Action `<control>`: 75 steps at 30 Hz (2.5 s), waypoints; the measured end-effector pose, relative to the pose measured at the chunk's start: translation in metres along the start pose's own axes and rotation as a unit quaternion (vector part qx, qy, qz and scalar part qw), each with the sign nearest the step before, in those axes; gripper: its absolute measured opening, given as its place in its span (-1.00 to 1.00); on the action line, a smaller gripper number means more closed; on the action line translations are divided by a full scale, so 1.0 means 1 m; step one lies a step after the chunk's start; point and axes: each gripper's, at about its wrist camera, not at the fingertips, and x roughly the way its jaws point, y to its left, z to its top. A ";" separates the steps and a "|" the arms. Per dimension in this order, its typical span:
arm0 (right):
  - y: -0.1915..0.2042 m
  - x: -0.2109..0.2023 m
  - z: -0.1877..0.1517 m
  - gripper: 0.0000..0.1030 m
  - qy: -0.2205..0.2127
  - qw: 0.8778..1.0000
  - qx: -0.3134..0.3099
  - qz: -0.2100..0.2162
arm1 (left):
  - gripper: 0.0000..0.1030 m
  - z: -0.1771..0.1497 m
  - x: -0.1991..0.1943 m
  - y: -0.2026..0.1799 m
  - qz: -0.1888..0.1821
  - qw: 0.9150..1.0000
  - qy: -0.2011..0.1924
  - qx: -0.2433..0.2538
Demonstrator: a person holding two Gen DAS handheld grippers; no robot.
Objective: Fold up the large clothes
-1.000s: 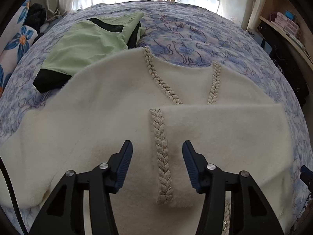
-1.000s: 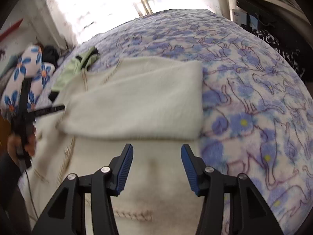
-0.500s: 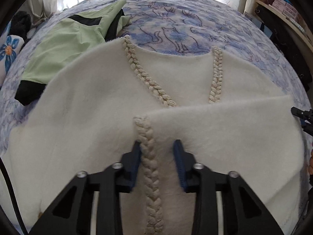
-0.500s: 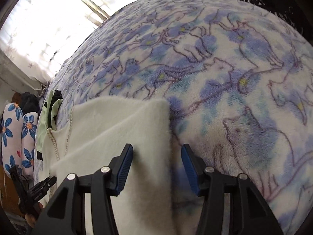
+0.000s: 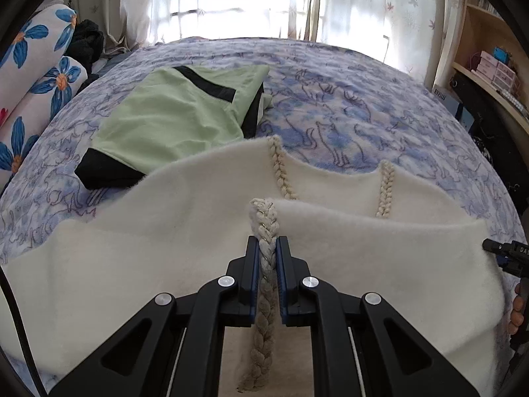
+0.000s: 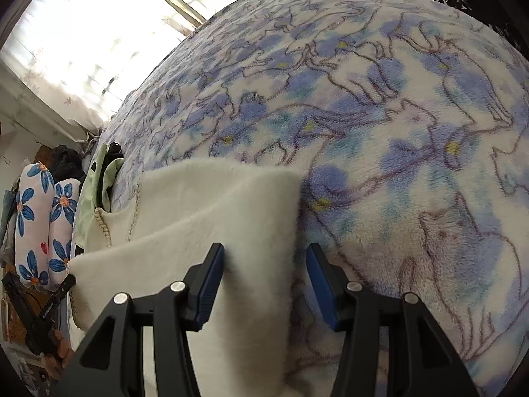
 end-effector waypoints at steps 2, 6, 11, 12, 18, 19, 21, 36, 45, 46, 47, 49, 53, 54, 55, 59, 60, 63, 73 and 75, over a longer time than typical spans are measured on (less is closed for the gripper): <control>0.001 0.005 0.000 0.00 0.003 1.000 0.001 -0.002 | -0.85 -0.006 0.013 0.002 0.012 1.000 0.021 0.007; 0.004 0.011 0.003 0.00 0.006 1.000 -0.002 -0.008 | -0.85 -0.009 0.018 0.008 0.011 1.000 0.019 -0.012; 0.022 0.009 0.008 -0.58 -0.010 0.998 -0.053 -0.022 | -0.86 -0.002 0.002 0.002 0.015 0.999 -0.026 -0.012; 0.027 0.007 0.009 -0.67 -0.017 0.997 -0.068 -0.029 | -0.86 -0.001 -0.001 0.001 0.015 0.999 -0.032 -0.013; 0.032 0.021 0.010 -0.68 -0.025 0.993 -0.084 -0.077 | -0.85 -0.013 0.025 0.004 0.038 0.999 0.000 -0.015; 0.029 0.027 0.009 -0.63 -0.016 0.993 -0.080 -0.086 | -0.83 -0.018 0.037 0.005 0.046 0.999 0.022 -0.014; 0.029 0.022 0.008 -0.49 -0.015 0.993 -0.072 -0.091 | -0.77 -0.026 0.048 0.006 0.049 0.998 0.039 -0.011; 0.039 -0.043 -0.096 -0.11 -0.009 0.984 -0.150 -0.093 | 0.13 -0.060 0.018 0.022 -0.004 0.998 0.069 -0.010; 0.029 -0.036 -0.108 -0.34 -0.020 0.979 -0.146 -0.144 | -0.40 -0.068 0.011 0.009 -0.009 0.998 0.056 0.007; 0.031 -0.040 -0.108 -0.32 -0.022 0.978 -0.143 -0.148 | -0.36 -0.069 0.007 0.012 -0.007 0.999 0.052 -0.002; 0.034 -0.045 -0.109 -0.29 -0.026 0.977 -0.142 -0.157 | -0.34 -0.068 0.004 0.014 -0.009 0.998 0.054 -0.012; 0.045 -0.056 -0.114 -0.29 -0.040 0.971 -0.149 -0.182 | -0.34 -0.065 -0.002 0.018 -0.017 0.998 0.062 -0.030; 0.074 -0.073 -0.124 -0.29 -0.082 0.959 -0.174 -0.207 | -0.33 -0.059 -0.018 0.011 -0.012 0.998 0.056 -0.023; 0.081 -0.074 -0.126 -0.29 -0.086 0.962 -0.175 -0.190 | -0.33 -0.059 -0.021 0.008 -0.015 0.999 0.048 -0.019; 0.089 -0.074 -0.126 -0.29 -0.083 0.967 -0.176 -0.166 | -0.33 -0.057 -0.024 0.003 -0.021 0.999 0.038 -0.016; 0.126 -0.052 -0.132 -0.29 -0.060 0.972 -0.194 -0.115 | -0.26 -0.055 -0.023 -0.019 -0.046 0.998 0.031 -0.013; 0.135 -0.045 -0.135 -0.29 -0.057 0.971 -0.203 -0.113 | -0.26 -0.055 -0.019 -0.025 -0.050 0.998 0.035 -0.013; 0.151 -0.022 -0.142 -0.29 -0.041 0.970 -0.213 -0.107 | -0.26 -0.059 -0.005 -0.038 -0.058 0.997 0.048 -0.011; 0.082 -0.027 -0.133 -0.34 -0.056 0.966 -0.148 -0.204 | -0.26 -0.068 0.011 -0.029 -0.049 0.997 0.059 0.017; 0.064 -0.039 -0.131 -0.55 -0.053 0.976 -0.121 -0.172 | -0.26 -0.069 0.010 -0.029 -0.050 0.997 0.058 0.021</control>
